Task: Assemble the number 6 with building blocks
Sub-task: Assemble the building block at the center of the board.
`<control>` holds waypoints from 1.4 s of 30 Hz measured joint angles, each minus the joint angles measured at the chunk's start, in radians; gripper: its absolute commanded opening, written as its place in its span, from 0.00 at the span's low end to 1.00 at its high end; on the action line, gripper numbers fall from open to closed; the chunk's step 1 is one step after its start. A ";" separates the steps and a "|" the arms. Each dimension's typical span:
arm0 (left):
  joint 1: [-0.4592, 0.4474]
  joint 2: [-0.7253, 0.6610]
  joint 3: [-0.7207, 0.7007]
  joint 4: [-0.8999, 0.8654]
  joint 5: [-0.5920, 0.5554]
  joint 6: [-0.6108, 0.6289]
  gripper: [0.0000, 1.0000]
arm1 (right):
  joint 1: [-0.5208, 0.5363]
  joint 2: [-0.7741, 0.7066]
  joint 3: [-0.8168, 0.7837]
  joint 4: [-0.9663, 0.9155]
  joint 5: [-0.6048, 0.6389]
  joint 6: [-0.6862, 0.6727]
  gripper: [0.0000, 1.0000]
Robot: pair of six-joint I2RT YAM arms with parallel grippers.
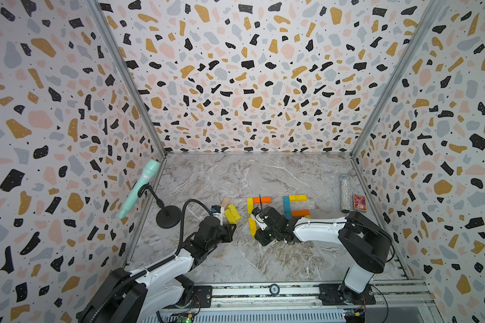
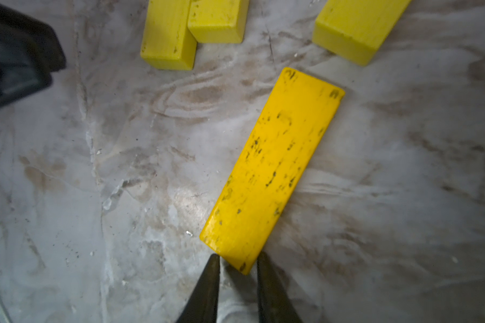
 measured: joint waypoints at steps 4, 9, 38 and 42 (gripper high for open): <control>-0.014 0.032 0.000 0.016 0.012 0.000 0.15 | 0.003 0.000 -0.003 0.010 -0.004 0.011 0.26; -0.030 0.083 0.001 0.043 0.027 0.002 0.06 | 0.011 -0.029 -0.055 0.054 -0.015 0.039 0.24; -0.071 0.371 0.050 0.261 0.040 0.005 0.00 | -0.002 -0.068 -0.185 0.244 -0.095 0.129 0.19; -0.071 0.378 0.055 0.281 0.040 0.004 0.00 | -0.007 -0.054 -0.185 0.271 -0.107 0.134 0.19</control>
